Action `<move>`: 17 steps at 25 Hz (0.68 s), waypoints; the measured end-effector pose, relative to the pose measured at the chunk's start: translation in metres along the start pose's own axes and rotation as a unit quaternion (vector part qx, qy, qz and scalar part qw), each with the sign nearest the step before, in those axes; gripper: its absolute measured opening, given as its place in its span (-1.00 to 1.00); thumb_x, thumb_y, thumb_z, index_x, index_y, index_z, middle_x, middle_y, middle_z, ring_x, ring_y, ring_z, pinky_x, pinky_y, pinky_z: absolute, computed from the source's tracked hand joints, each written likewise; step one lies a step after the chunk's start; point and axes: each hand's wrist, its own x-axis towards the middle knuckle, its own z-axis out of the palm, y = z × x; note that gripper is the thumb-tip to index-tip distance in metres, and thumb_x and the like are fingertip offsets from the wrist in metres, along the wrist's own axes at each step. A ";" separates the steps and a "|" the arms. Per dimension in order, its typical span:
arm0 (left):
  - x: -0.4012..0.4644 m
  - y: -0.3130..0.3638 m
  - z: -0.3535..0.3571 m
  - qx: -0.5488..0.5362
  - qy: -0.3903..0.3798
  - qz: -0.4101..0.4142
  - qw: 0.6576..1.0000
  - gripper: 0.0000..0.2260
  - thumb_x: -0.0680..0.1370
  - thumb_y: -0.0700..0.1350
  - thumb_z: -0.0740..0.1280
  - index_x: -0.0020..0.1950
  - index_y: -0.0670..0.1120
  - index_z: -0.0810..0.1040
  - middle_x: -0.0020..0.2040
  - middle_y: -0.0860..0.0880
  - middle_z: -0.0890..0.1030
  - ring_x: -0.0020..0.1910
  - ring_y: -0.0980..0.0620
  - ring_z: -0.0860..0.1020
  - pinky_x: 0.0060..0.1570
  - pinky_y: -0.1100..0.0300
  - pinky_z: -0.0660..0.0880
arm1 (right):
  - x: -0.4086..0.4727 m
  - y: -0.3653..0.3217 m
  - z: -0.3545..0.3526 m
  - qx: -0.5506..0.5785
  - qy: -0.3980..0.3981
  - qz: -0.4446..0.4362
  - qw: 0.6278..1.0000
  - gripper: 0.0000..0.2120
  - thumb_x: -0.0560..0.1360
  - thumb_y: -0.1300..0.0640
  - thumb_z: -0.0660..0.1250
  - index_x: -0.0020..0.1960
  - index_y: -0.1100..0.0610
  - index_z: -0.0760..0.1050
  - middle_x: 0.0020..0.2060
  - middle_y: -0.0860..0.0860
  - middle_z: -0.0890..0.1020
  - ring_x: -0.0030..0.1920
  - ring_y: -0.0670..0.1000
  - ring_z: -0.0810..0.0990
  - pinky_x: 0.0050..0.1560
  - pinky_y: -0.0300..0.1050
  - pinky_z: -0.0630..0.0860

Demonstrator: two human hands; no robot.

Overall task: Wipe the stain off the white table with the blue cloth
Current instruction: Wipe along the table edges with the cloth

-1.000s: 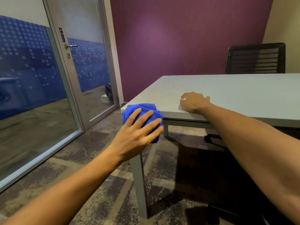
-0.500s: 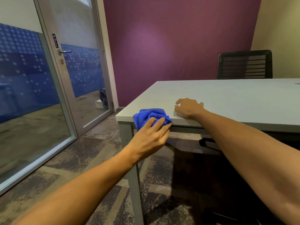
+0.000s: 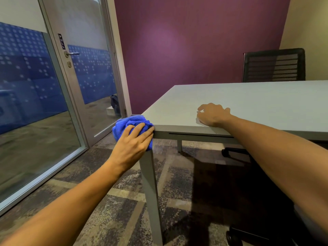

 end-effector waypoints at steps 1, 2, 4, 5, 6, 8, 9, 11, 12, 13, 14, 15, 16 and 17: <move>-0.005 -0.003 0.003 0.000 -0.005 -0.016 1.000 -0.55 0.42 -0.28 0.38 0.33 -0.19 0.58 0.35 -0.16 0.57 0.27 -0.30 0.55 0.15 -0.22 0.52 | 0.000 -0.001 -0.001 -0.002 0.000 0.001 1.000 -0.60 0.67 -0.02 0.11 0.46 0.04 0.43 0.44 0.15 0.48 0.42 0.28 0.40 0.46 0.29 0.18; -0.011 -0.006 0.006 -0.001 -0.010 -0.029 1.000 -0.54 0.43 -0.29 0.38 0.34 -0.19 0.57 0.37 -0.16 0.56 0.29 -0.31 0.54 0.16 -0.23 0.51 | -0.001 -0.002 -0.001 -0.005 0.000 0.001 1.000 -0.60 0.67 -0.02 0.11 0.45 0.05 0.44 0.44 0.15 0.48 0.41 0.28 0.41 0.46 0.29 0.18; -0.021 -0.010 0.013 -0.006 -0.030 -0.060 0.998 -0.52 0.43 -0.31 0.36 0.36 -0.20 0.55 0.39 -0.17 0.54 0.30 -0.32 0.53 0.17 -0.26 0.50 | -0.002 -0.002 0.000 -0.005 0.004 0.002 1.000 -0.60 0.67 0.00 0.09 0.44 0.07 0.45 0.43 0.15 0.49 0.41 0.28 0.41 0.47 0.29 0.18; -0.028 -0.014 0.016 -0.013 -0.050 -0.089 0.995 -0.51 0.42 -0.34 0.38 0.36 -0.21 0.54 0.39 -0.18 0.54 0.30 -0.33 0.53 0.18 -0.27 0.50 | -0.002 -0.002 0.000 -0.005 0.005 0.003 1.000 -0.60 0.67 0.01 0.08 0.43 0.07 0.46 0.42 0.15 0.50 0.40 0.28 0.41 0.46 0.30 0.18; -0.036 -0.019 0.020 -0.024 -0.071 -0.130 0.989 -0.50 0.41 -0.38 0.41 0.36 -0.22 0.54 0.38 -0.19 0.54 0.31 -0.34 0.52 0.17 -0.28 0.50 | -0.001 -0.002 0.000 -0.007 0.005 0.003 1.000 -0.60 0.67 0.01 0.07 0.43 0.07 0.46 0.41 0.15 0.50 0.39 0.28 0.42 0.45 0.30 0.19; -0.057 -0.026 0.026 -0.071 -0.099 -0.237 0.964 -0.46 0.38 -0.45 0.41 0.35 -0.23 0.53 0.40 -0.20 0.53 0.35 -0.36 0.47 0.18 -0.32 0.47 | 0.000 -0.002 0.000 -0.010 0.001 0.001 1.000 -0.60 0.66 0.01 0.06 0.41 0.06 0.46 0.41 0.15 0.50 0.38 0.28 0.42 0.44 0.31 0.20; -0.065 -0.027 0.028 -0.109 -0.095 -0.293 0.945 -0.43 0.37 -0.48 0.36 0.37 -0.22 0.50 0.42 -0.20 0.50 0.39 -0.37 0.43 0.22 -0.34 0.44 | -0.001 -0.002 0.000 -0.008 0.000 0.001 1.000 -0.60 0.66 0.00 0.05 0.41 0.05 0.46 0.41 0.15 0.50 0.38 0.28 0.43 0.44 0.32 0.20; -0.064 -0.014 0.022 -0.221 -0.050 -0.395 0.890 -0.37 0.37 -0.53 0.26 0.43 -0.21 0.44 0.48 -0.19 0.44 0.46 -0.36 0.34 0.36 -0.33 0.34 | -0.001 -0.002 0.000 -0.002 -0.001 0.004 1.000 -0.59 0.67 -0.01 0.05 0.44 0.05 0.44 0.43 0.15 0.49 0.40 0.28 0.42 0.45 0.31 0.20; -0.058 -0.003 0.018 -0.277 -0.010 -0.434 0.857 -0.34 0.37 -0.54 0.23 0.47 -0.20 0.41 0.50 -0.18 0.41 0.49 -0.33 0.31 0.43 -0.28 0.30 | -0.001 -0.002 0.001 0.001 -0.001 0.006 1.000 -0.58 0.67 -0.02 0.05 0.45 0.05 0.43 0.44 0.15 0.48 0.41 0.28 0.41 0.46 0.31 0.19; -0.049 0.011 0.012 -0.324 0.030 -0.458 0.828 -0.31 0.37 -0.55 0.21 0.50 -0.20 0.38 0.50 -0.17 0.40 0.51 -0.28 0.30 0.47 -0.20 0.28 | 0.000 -0.002 0.001 0.000 -0.001 0.007 1.000 -0.58 0.67 -0.02 0.06 0.46 0.05 0.43 0.45 0.15 0.48 0.41 0.28 0.41 0.46 0.31 0.19; -0.040 0.025 0.010 -0.362 0.065 -0.472 0.801 -0.30 0.37 -0.54 0.21 0.51 -0.19 0.37 0.50 -0.16 0.40 0.50 -0.24 0.33 0.47 -0.14 0.29 | 0.001 -0.001 0.001 0.000 -0.001 0.007 1.000 -0.59 0.67 -0.01 0.06 0.45 0.05 0.44 0.44 0.15 0.48 0.41 0.28 0.41 0.45 0.32 0.19; -0.029 0.040 0.009 -0.392 0.093 -0.485 0.777 -0.29 0.37 -0.54 0.22 0.51 -0.18 0.36 0.50 -0.17 0.40 0.48 -0.23 0.37 0.44 -0.14 0.34 | 0.002 -0.001 0.001 -0.003 -0.001 0.005 1.000 -0.60 0.66 -0.01 0.06 0.42 0.05 0.46 0.42 0.15 0.50 0.39 0.28 0.42 0.44 0.32 0.19; -0.020 0.052 0.010 -0.412 0.110 -0.504 0.751 -0.29 0.36 -0.53 0.22 0.51 -0.17 0.37 0.50 -0.17 0.40 0.46 -0.22 0.40 0.40 -0.16 0.40 | 0.003 0.000 0.001 -0.003 -0.003 0.003 1.000 -0.62 0.65 0.00 0.07 0.37 0.05 0.49 0.38 0.14 0.52 0.36 0.27 0.44 0.43 0.33 0.20; -0.012 0.063 0.013 -0.425 0.116 -0.524 0.729 -0.28 0.36 -0.53 0.22 0.51 -0.17 0.36 0.50 -0.16 0.39 0.47 -0.21 0.39 0.38 -0.18 0.42 | 0.004 0.001 0.002 -0.002 -0.004 0.000 1.000 -0.65 0.63 0.01 0.08 0.30 0.05 0.52 0.33 0.14 0.55 0.31 0.26 0.46 0.42 0.34 0.22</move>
